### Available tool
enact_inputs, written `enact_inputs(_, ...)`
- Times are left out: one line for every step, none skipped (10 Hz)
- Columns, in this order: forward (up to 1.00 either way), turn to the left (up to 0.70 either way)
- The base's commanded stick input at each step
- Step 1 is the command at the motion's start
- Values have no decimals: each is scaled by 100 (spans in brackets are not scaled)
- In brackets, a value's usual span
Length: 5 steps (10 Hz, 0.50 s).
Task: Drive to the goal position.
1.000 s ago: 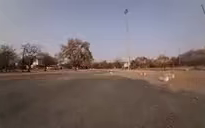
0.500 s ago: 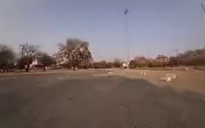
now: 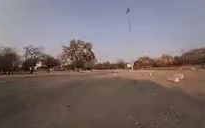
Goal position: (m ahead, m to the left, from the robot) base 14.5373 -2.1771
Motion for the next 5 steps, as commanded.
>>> enact_inputs(70,0)
enact_inputs(70,0)
enact_inputs(70,0)
enact_inputs(70,0)
enact_inputs(70,0)
